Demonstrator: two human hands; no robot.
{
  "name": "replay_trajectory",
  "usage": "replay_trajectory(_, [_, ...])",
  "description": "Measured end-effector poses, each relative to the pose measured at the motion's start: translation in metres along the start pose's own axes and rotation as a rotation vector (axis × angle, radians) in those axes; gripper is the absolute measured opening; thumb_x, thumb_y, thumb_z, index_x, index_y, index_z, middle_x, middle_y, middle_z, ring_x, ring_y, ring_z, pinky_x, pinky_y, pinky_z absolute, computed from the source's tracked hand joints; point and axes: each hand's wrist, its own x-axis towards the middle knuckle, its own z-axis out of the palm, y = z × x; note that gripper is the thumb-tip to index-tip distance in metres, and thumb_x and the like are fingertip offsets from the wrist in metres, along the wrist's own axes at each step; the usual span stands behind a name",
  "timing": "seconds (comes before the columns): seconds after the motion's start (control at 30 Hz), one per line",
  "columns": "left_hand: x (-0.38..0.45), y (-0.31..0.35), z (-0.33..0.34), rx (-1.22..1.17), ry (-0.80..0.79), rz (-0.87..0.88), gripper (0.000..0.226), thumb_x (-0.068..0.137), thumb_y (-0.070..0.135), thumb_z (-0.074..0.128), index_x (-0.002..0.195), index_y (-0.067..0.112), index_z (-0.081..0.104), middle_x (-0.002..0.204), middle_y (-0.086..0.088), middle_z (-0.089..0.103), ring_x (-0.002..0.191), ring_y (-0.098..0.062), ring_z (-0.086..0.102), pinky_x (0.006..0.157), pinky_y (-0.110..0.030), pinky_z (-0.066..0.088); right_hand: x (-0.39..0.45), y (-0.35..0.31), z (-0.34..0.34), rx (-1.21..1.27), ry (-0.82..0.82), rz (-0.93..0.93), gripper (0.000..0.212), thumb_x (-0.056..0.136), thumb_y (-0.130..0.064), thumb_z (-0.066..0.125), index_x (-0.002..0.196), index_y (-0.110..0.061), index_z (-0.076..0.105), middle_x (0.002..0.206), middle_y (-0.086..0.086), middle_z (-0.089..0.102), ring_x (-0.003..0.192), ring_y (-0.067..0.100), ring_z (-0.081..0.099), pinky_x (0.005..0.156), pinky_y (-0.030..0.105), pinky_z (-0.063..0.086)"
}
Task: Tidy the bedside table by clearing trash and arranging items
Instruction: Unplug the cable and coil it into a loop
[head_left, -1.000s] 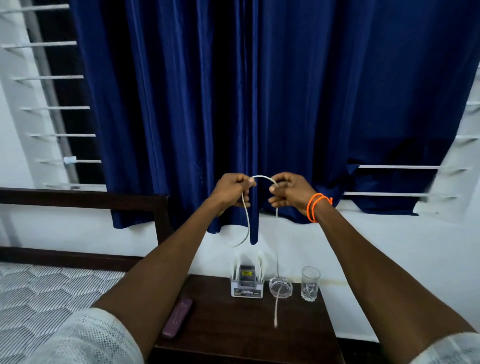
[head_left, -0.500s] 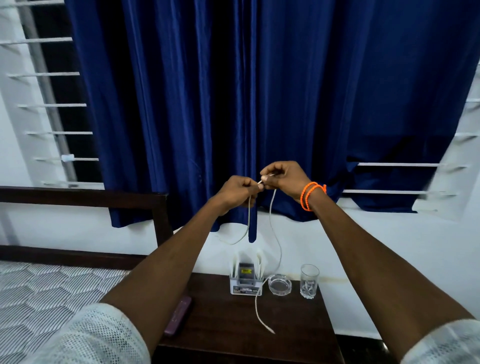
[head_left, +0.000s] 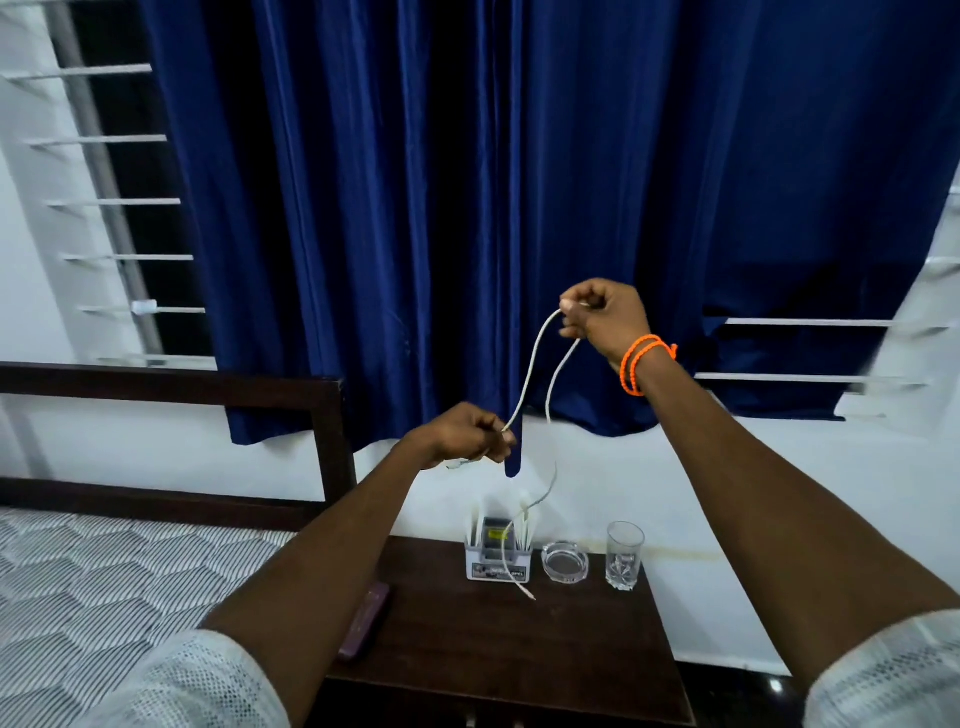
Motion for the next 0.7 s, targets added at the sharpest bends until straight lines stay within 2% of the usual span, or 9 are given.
replay_trajectory(0.07, [-0.002,0.002,-0.005,0.0,0.034,0.028,0.014,0.099,0.017,0.065,0.097,0.006,0.073,0.086,-0.003,0.077,0.089,-0.018,0.075,0.061,-0.019,0.046,0.001,0.008,-0.006,-0.02,0.03,0.048,0.006,0.093,-0.006,0.065,0.088,-0.009,0.068,0.074,0.005,0.063,0.065,0.017,0.064,0.06,0.03,0.06])
replay_trajectory(0.17, [-0.004,0.01,-0.011,-0.11,0.074,0.091,0.017,0.102,0.019,0.061,0.095,0.009,0.073,0.082,-0.005,0.074,0.077,-0.018,0.072,0.068,-0.024,0.052,-0.002,0.024,-0.012,-0.031,0.02,0.174,0.009,0.095,-0.009,0.061,0.089,-0.014,0.066,0.078,0.009,0.063,0.066,0.021,0.064,0.056,0.034,0.059])
replay_trajectory(0.23, [-0.005,0.019,-0.014,-0.194,0.118,0.125,0.02,0.104,0.02,0.057,0.097,0.01,0.073,0.078,-0.004,0.069,0.069,-0.016,0.065,0.069,-0.026,0.055,-0.006,0.039,-0.014,-0.047,-0.02,0.276,0.009,0.096,-0.007,0.059,0.102,-0.012,0.063,0.081,0.009,0.061,0.066,0.025,0.064,0.058,0.039,0.059])
replay_trajectory(0.3, [-0.005,0.029,-0.014,-0.23,0.181,0.172,0.024,0.106,0.024,0.054,0.099,0.011,0.073,0.073,-0.001,0.064,0.062,-0.014,0.06,0.062,-0.023,0.052,-0.011,0.056,-0.012,-0.096,-0.082,0.356,0.026,0.095,-0.003,0.058,0.121,-0.01,0.056,0.085,0.008,0.06,0.07,0.027,0.063,0.064,0.044,0.06])
replay_trajectory(0.4, [-0.004,0.046,-0.012,-0.314,0.25,0.221,0.026,0.106,0.026,0.054,0.101,0.01,0.074,0.069,0.001,0.06,0.056,-0.012,0.054,0.059,-0.024,0.052,-0.022,0.073,-0.005,-0.165,-0.16,0.418,0.044,0.093,0.0,0.06,0.135,-0.013,0.051,0.108,0.011,0.056,0.08,0.027,0.062,0.069,0.049,0.06])
replay_trajectory(0.47, [-0.001,0.056,-0.008,-0.375,0.271,0.231,0.027,0.105,0.027,0.055,0.102,0.009,0.074,0.066,0.002,0.057,0.053,-0.01,0.05,0.059,-0.027,0.052,-0.031,0.076,0.002,-0.224,-0.21,0.404,0.052,0.093,-0.002,0.062,0.14,-0.018,0.049,0.123,0.004,0.047,0.095,0.032,0.063,0.066,0.045,0.06])
replay_trajectory(0.53, [0.003,0.066,-0.002,-0.412,0.285,0.224,0.028,0.105,0.028,0.056,0.103,0.007,0.074,0.065,0.001,0.055,0.052,-0.009,0.047,0.057,-0.025,0.05,-0.039,0.075,0.008,-0.266,-0.259,0.338,0.056,0.092,-0.006,0.065,0.142,-0.023,0.048,0.127,-0.001,0.043,0.107,0.035,0.062,0.063,0.043,0.061])
replay_trajectory(0.6, [0.006,0.074,0.003,-0.431,0.301,0.196,0.028,0.104,0.029,0.057,0.104,0.008,0.076,0.065,0.002,0.054,0.051,-0.008,0.046,0.054,-0.024,0.048,-0.044,0.072,0.015,-0.243,-0.275,0.228,0.055,0.091,-0.007,0.066,0.139,-0.028,0.051,0.132,-0.004,0.048,0.106,0.033,0.065,0.062,0.041,0.062])
replay_trajectory(0.7, [0.008,0.08,0.008,-0.444,0.313,0.146,0.028,0.104,0.028,0.057,0.102,0.009,0.077,0.063,0.002,0.053,0.05,-0.007,0.044,0.051,-0.022,0.045,-0.048,0.06,0.024,-0.106,-0.301,0.112,0.05,0.091,-0.005,0.062,0.13,-0.037,0.056,0.13,-0.002,0.062,0.088,0.027,0.071,0.059,0.035,0.059])
